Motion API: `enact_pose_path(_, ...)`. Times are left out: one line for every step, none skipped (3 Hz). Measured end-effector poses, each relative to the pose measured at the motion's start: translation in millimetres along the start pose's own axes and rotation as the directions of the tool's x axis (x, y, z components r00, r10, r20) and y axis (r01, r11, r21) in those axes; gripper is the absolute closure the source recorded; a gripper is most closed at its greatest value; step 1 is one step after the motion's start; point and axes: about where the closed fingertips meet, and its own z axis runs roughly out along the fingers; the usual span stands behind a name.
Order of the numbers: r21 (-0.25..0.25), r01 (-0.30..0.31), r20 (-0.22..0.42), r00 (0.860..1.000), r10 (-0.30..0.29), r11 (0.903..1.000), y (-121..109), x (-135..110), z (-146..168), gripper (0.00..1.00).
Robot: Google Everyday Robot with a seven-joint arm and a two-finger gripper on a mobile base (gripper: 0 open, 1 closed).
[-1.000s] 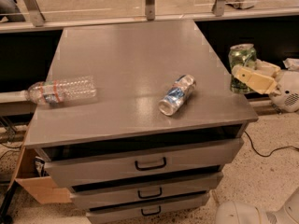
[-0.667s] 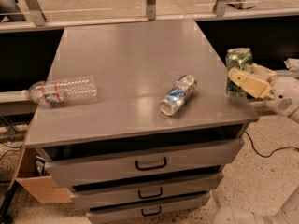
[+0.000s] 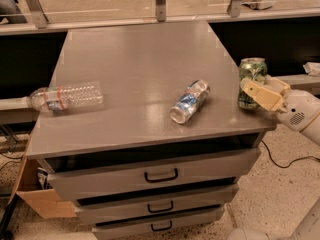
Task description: Place green can upright
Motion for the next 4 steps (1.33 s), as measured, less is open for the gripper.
enact_pose_path(0.003,-0.010,-0.001,1.000,0.010,0.9999,-1,3,-3,1.00)
enact_pose_path(-0.005,-0.033,-0.003,0.999,0.033,0.9994,0,7,-12,0.75)
enact_pose_path(-0.005,-0.048,0.000,0.999,0.048,0.9988,2,10,-19,0.50)
enact_pose_path(-0.004,-0.050,0.001,0.999,0.050,0.9988,2,10,-20,0.28)
